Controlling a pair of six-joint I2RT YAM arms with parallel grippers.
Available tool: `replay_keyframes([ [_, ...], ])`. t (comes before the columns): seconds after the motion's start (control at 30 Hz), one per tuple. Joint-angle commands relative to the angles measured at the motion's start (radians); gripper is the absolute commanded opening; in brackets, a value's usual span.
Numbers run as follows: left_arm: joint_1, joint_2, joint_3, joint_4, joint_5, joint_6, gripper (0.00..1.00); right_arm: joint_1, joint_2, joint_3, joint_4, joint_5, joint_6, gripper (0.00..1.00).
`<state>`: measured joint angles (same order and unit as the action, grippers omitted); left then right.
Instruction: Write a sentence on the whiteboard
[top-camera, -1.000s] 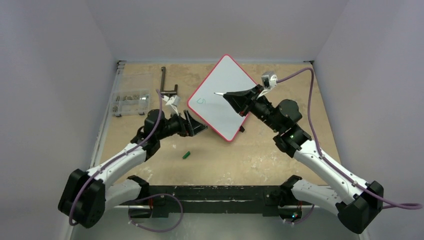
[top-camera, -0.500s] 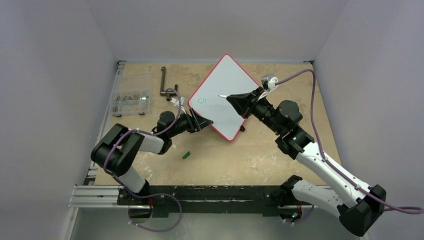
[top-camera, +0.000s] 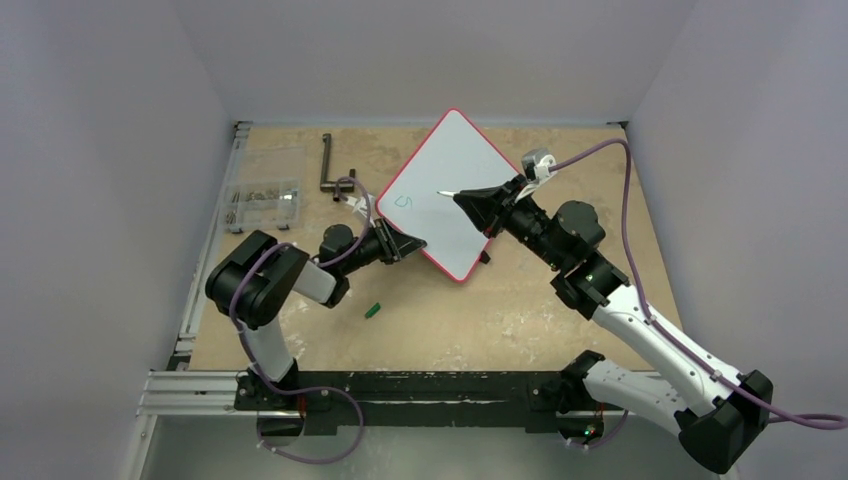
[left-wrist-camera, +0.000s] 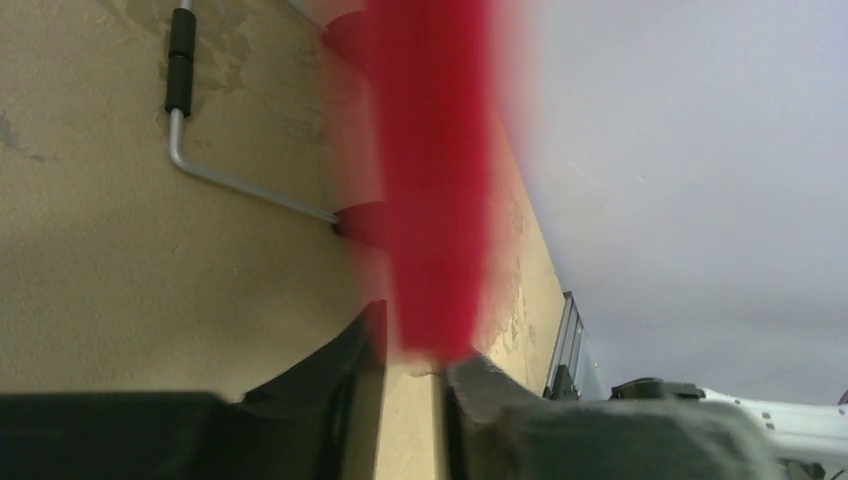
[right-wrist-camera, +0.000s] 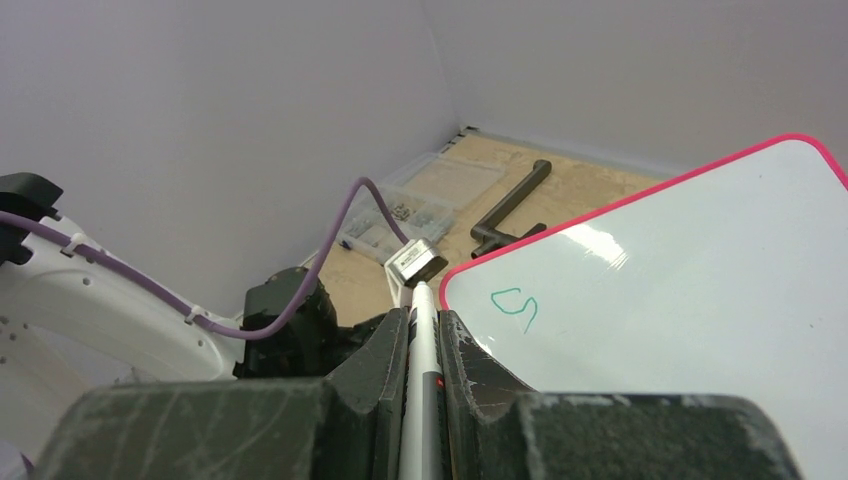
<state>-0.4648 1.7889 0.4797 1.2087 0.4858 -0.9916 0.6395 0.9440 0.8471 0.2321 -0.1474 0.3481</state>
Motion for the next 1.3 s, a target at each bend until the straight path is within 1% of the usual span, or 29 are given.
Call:
replay_keyframes([
  [0.0,0.002,-0.001,0.052,0.063,0.043,0.031,0.12,0.002,-0.005,0.035,0.009,0.014,-0.016,0.00],
  [0.07,0.004,-0.018,0.060,0.017,0.056,0.054,0.05,0.002,-0.007,0.035,0.007,0.015,-0.018,0.00],
  [0.17,0.017,-0.056,0.079,-0.085,0.098,0.100,0.00,0.002,-0.009,0.034,0.006,0.017,-0.018,0.00],
  [0.33,0.059,-0.119,0.112,-0.278,0.199,0.181,0.00,0.002,-0.010,0.029,0.006,0.016,-0.018,0.00],
  [0.37,0.072,-0.134,0.128,-0.352,0.219,0.207,0.00,0.002,-0.010,0.027,0.007,0.016,-0.018,0.00],
  [0.47,0.112,-0.166,0.151,-0.481,0.275,0.258,0.00,0.002,-0.010,0.021,0.012,0.016,-0.018,0.00],
  [0.57,0.148,-0.181,0.202,-0.644,0.349,0.315,0.00,0.002,-0.008,0.015,0.017,0.013,-0.018,0.00],
  [0.63,0.157,-0.193,0.233,-0.751,0.372,0.368,0.00,0.001,-0.006,0.006,0.027,0.008,-0.017,0.00],
  [0.7,0.158,-0.200,0.252,-0.848,0.351,0.409,0.00,0.001,0.001,-0.011,0.051,-0.006,-0.022,0.00],
  [0.8,0.158,-0.196,0.251,-0.859,0.348,0.396,0.00,0.001,0.030,-0.051,0.121,-0.017,-0.041,0.00],
  [0.93,0.158,-0.213,0.246,-0.868,0.347,0.389,0.00,0.002,0.119,-0.068,0.207,-0.002,-0.043,0.00],
  [1.07,0.158,-0.223,0.266,-0.929,0.325,0.420,0.00,0.000,0.256,-0.047,0.296,0.011,-0.053,0.00],
  [1.17,0.158,-0.220,0.275,-0.931,0.321,0.420,0.00,0.002,0.369,-0.011,0.344,0.010,-0.065,0.00],
  [1.27,0.158,-0.216,0.282,-0.936,0.315,0.417,0.00,0.000,0.448,0.023,0.364,-0.002,-0.077,0.00],
])
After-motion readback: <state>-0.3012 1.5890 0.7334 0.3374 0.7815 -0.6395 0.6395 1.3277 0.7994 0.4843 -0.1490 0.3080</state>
